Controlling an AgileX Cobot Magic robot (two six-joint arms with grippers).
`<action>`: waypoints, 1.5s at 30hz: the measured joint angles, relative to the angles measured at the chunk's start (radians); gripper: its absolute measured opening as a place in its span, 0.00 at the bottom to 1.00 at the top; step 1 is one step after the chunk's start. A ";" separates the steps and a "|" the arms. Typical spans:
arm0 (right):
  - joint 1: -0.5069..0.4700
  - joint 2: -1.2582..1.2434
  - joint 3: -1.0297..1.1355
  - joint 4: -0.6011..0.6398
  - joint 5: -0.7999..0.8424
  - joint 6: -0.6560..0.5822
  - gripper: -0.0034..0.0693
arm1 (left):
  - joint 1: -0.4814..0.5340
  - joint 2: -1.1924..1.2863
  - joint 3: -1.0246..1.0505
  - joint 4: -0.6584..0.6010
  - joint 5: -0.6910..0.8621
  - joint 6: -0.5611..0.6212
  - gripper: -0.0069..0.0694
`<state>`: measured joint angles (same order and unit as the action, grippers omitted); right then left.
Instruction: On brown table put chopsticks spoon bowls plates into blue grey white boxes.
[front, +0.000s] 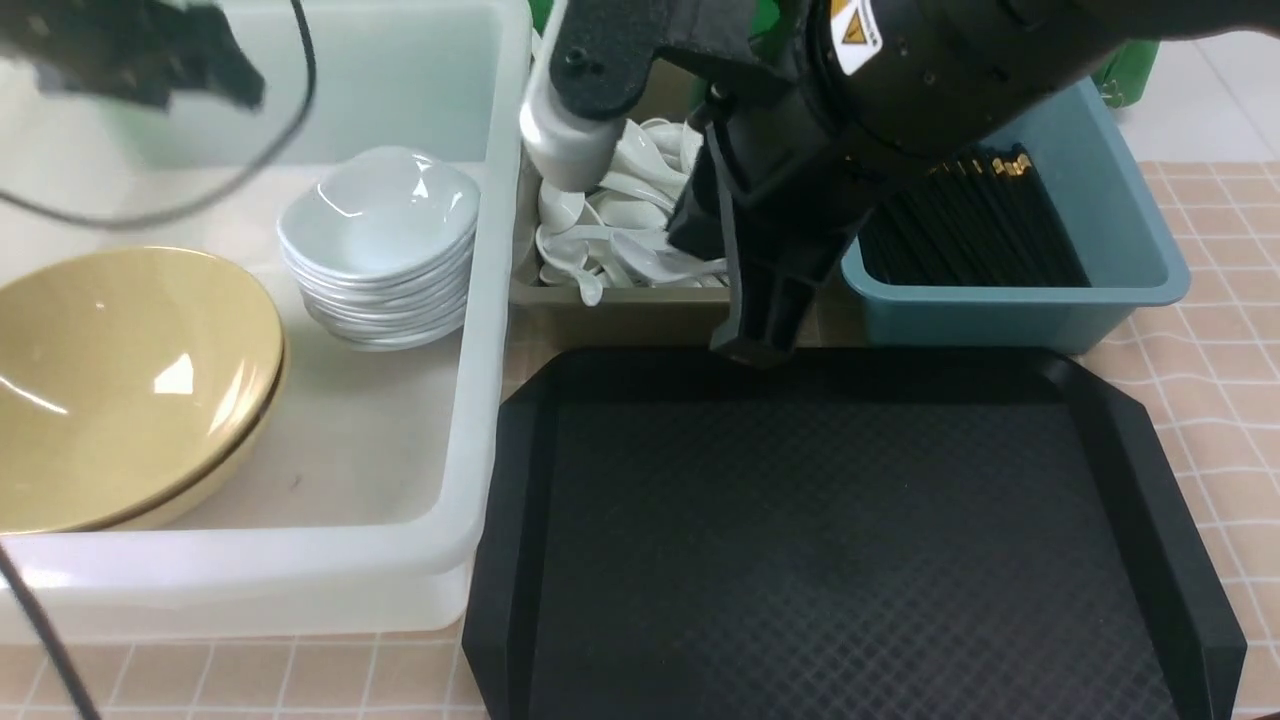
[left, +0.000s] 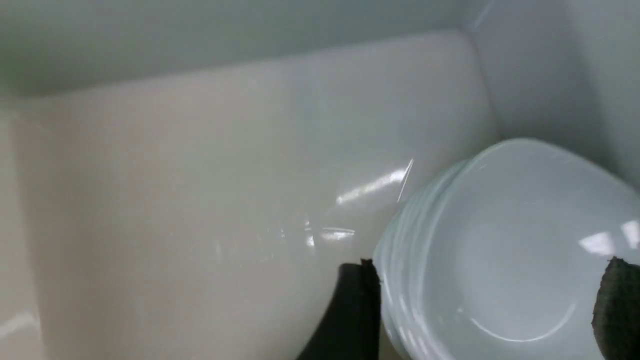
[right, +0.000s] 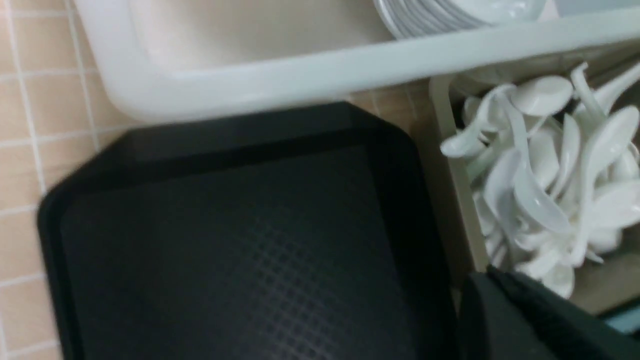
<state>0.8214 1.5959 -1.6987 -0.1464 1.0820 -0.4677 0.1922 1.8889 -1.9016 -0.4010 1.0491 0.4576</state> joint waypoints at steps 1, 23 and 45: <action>0.000 -0.006 -0.001 -0.055 0.020 0.044 0.12 | -0.003 -0.048 -0.062 0.029 0.074 -0.051 0.74; 0.000 -0.669 0.629 -0.165 -0.295 0.419 0.14 | -0.252 -1.076 0.891 0.322 -0.113 -0.265 0.09; 0.000 -0.984 1.047 -0.083 -0.899 0.423 0.16 | -0.252 -1.677 1.414 0.326 -0.373 -0.273 0.09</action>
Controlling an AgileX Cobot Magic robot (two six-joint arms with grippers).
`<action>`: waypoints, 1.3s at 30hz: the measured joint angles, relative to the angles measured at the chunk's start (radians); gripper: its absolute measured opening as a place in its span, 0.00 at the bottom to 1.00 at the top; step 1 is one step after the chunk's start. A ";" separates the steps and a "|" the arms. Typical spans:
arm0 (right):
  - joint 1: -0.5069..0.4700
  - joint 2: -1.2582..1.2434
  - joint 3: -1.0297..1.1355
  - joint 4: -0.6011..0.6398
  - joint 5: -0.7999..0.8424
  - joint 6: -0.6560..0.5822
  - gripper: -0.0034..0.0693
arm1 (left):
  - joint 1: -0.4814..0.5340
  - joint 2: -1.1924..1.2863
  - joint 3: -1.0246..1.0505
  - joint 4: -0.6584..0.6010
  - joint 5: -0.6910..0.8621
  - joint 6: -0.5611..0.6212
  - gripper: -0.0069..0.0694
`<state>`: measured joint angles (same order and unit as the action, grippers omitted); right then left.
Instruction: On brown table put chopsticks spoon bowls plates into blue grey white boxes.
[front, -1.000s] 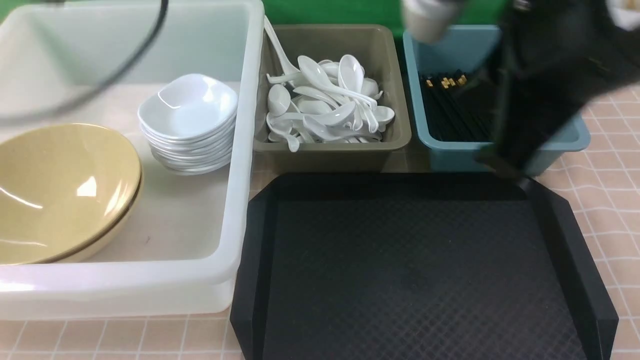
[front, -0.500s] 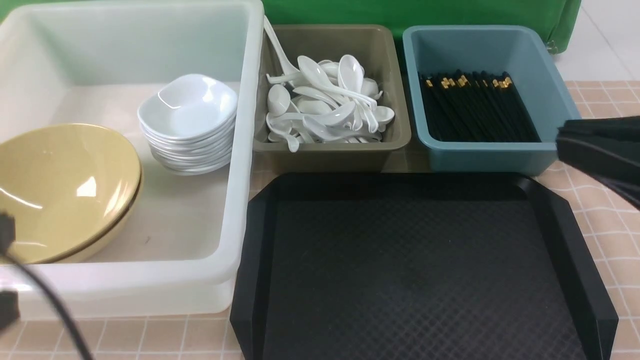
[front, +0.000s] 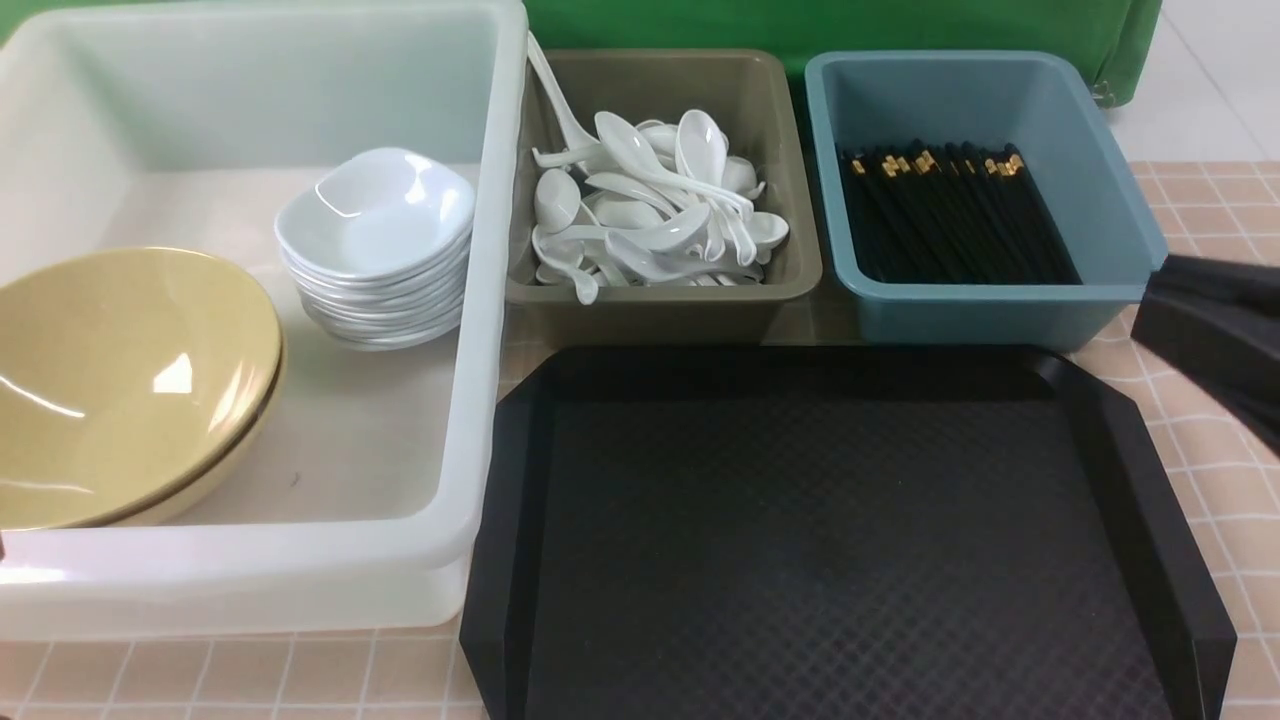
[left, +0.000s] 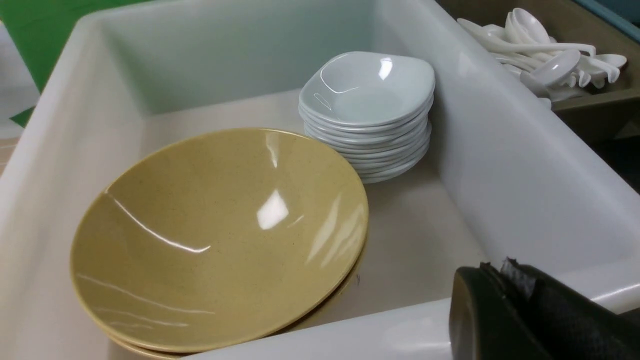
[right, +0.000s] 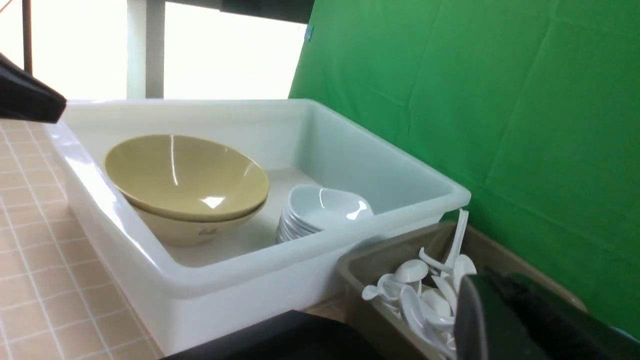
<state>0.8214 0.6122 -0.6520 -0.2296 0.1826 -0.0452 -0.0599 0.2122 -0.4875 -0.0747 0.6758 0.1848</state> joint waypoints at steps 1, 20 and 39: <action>0.000 0.000 0.001 0.001 0.000 0.000 0.16 | 0.000 0.000 0.001 0.000 0.000 0.000 0.09; -0.094 -0.161 0.122 0.051 -0.022 -0.023 0.10 | 0.000 0.000 0.003 -0.001 0.007 0.000 0.09; -0.868 -0.618 0.653 0.059 0.147 0.293 0.10 | 0.000 0.000 0.003 -0.003 0.007 -0.003 0.09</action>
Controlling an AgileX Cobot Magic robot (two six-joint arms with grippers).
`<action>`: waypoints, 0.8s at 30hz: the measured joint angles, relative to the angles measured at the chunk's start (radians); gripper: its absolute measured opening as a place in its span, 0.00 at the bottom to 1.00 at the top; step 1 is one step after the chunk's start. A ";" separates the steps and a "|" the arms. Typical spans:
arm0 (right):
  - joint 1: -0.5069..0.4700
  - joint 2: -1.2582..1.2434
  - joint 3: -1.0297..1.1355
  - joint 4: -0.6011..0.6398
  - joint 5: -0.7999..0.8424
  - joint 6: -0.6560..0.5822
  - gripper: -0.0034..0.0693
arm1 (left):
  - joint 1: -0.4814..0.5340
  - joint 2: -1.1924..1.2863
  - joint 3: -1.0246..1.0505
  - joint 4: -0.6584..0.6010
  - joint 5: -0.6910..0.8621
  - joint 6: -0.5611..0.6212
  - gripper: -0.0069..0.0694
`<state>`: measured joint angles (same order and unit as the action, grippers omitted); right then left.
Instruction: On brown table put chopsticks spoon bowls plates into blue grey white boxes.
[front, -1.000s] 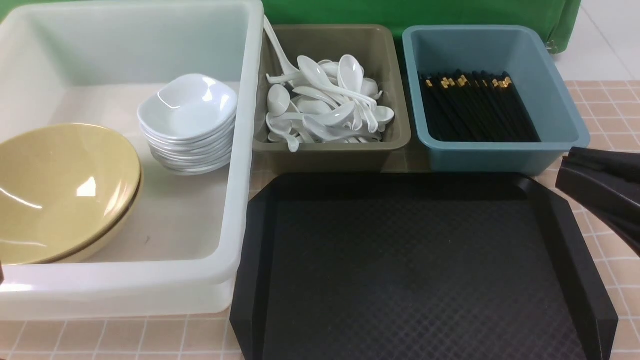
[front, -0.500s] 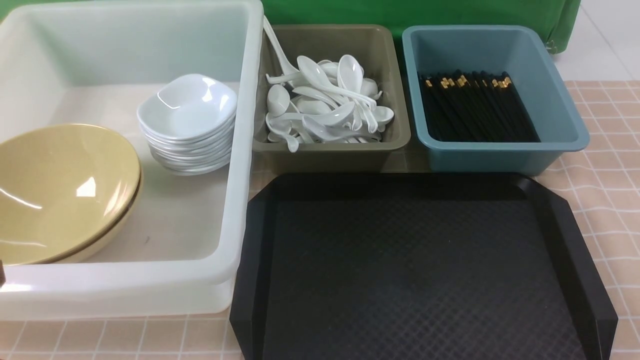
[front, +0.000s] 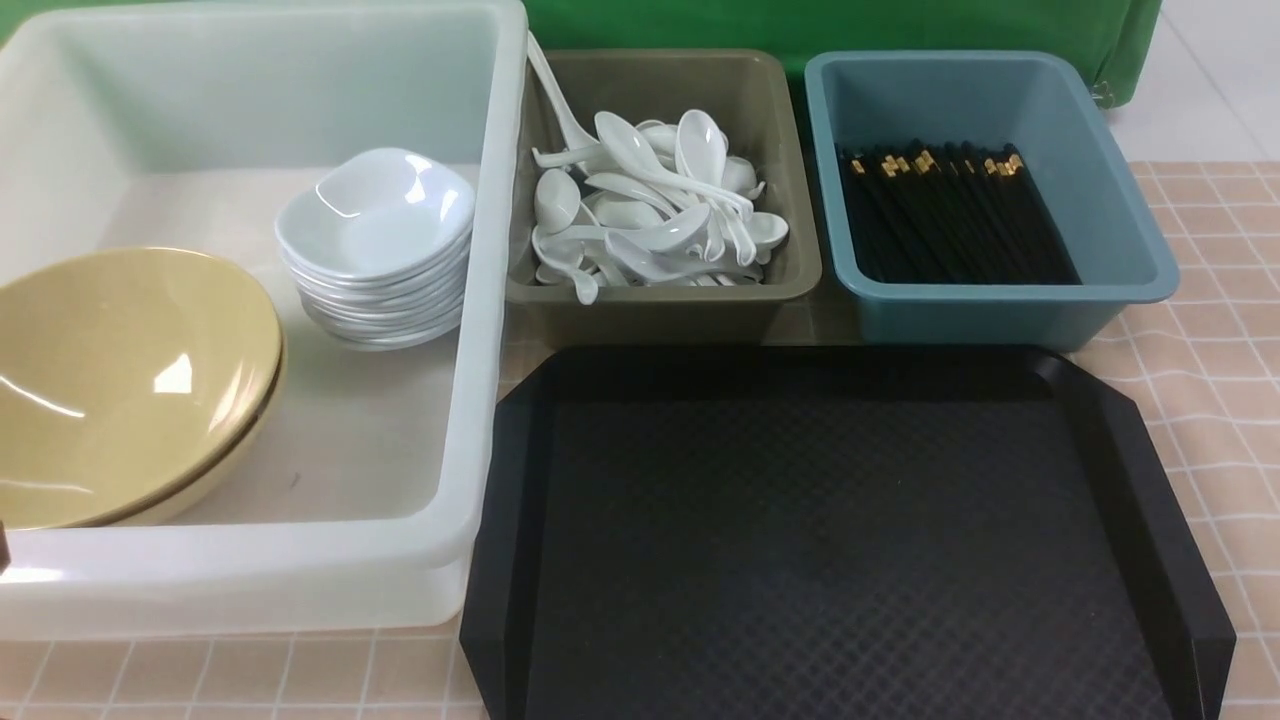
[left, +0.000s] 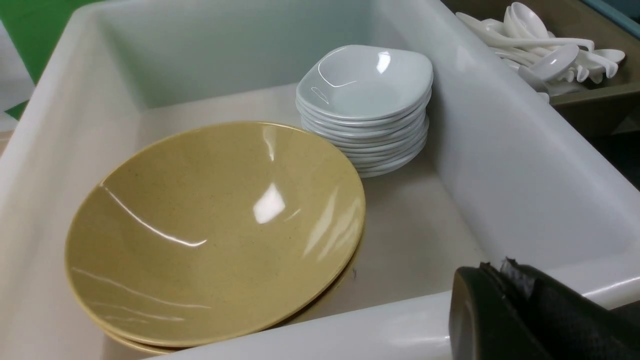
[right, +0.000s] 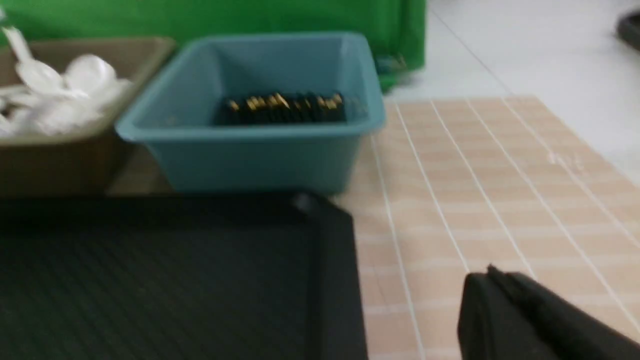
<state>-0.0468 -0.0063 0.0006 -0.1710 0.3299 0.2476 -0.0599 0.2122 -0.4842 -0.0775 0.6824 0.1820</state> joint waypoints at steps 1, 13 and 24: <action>-0.005 -0.002 0.012 -0.001 0.021 0.005 0.10 | 0.000 0.000 0.000 0.000 0.000 0.000 0.09; -0.012 -0.005 0.019 -0.002 0.027 0.011 0.10 | 0.000 0.000 0.000 0.000 0.000 0.000 0.09; -0.012 -0.005 0.020 -0.002 0.027 0.011 0.10 | 0.000 0.000 0.000 0.000 0.000 0.002 0.09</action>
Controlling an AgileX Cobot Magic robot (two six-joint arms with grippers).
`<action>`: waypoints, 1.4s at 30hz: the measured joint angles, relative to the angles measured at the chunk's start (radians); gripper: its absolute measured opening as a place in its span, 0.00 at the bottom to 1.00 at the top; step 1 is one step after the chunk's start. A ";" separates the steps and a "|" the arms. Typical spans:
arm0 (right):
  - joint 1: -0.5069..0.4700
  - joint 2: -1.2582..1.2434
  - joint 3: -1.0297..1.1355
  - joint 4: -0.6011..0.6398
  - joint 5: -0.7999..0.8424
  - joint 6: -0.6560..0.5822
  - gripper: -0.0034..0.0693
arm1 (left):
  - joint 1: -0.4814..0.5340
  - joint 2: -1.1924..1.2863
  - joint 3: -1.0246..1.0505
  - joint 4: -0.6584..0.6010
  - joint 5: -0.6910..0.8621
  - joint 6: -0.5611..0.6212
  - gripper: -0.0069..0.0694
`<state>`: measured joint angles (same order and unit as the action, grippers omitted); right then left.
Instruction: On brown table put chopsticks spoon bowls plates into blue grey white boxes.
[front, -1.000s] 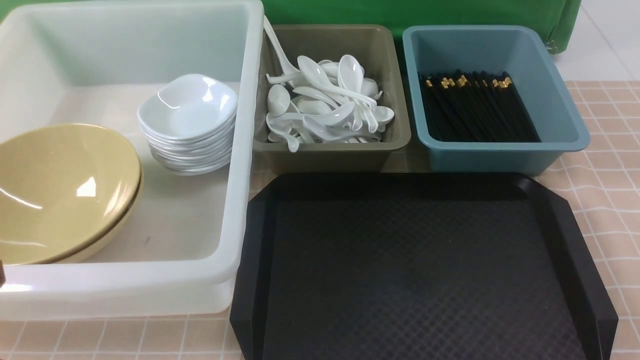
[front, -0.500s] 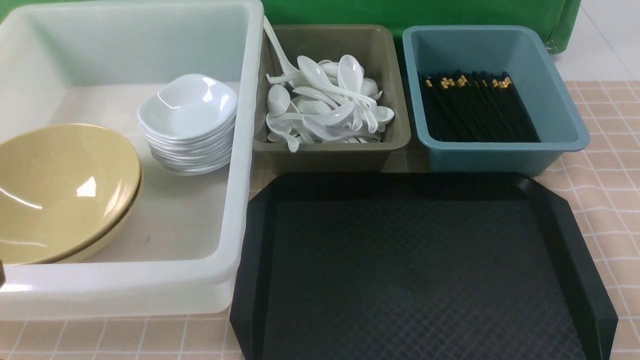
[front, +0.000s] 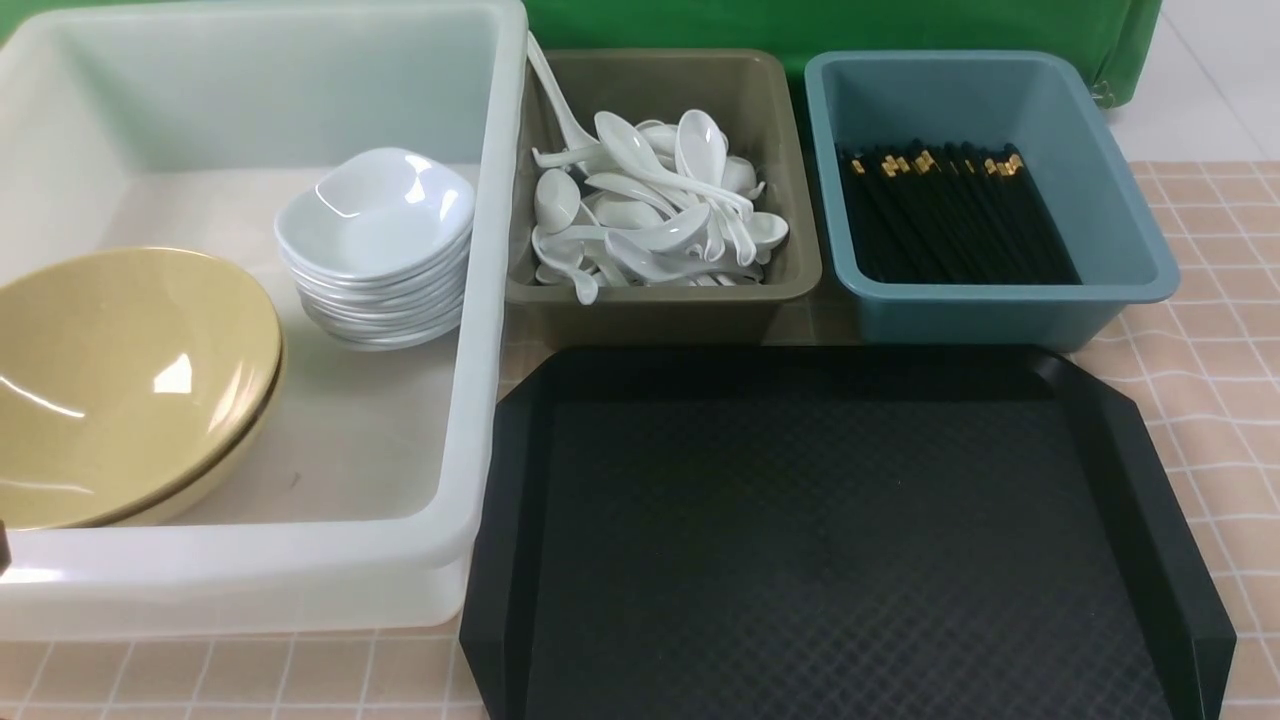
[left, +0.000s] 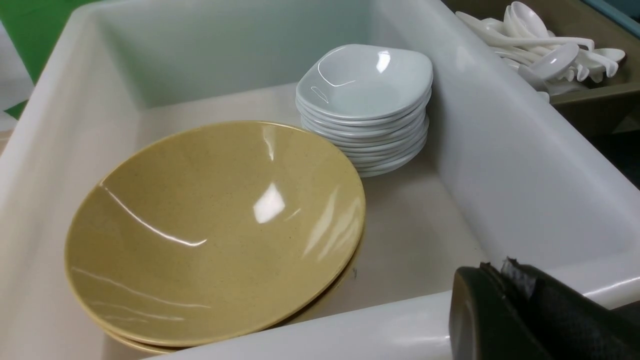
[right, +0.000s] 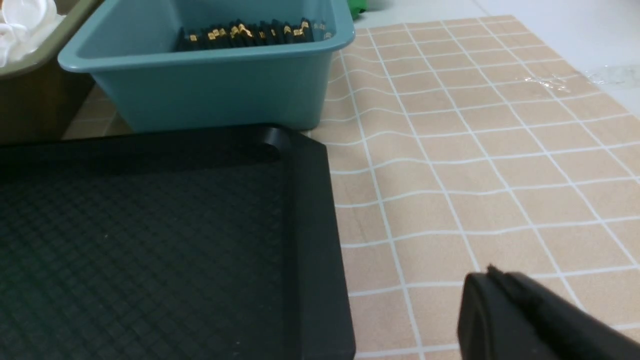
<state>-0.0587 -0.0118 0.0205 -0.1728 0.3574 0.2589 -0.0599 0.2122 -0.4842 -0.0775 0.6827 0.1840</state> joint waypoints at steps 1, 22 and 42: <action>0.000 0.000 0.000 0.000 0.000 -0.001 0.10 | 0.000 0.000 0.000 0.000 0.000 -0.001 0.09; 0.000 0.000 0.000 0.000 -0.001 -0.001 0.11 | 0.019 -0.119 0.270 0.002 -0.505 -0.008 0.09; 0.000 0.000 0.000 0.000 -0.001 -0.001 0.11 | 0.090 -0.223 0.510 0.001 -0.374 -0.121 0.09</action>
<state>-0.0587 -0.0118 0.0201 -0.1728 0.3562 0.2579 0.0302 -0.0109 0.0257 -0.0766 0.3084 0.0629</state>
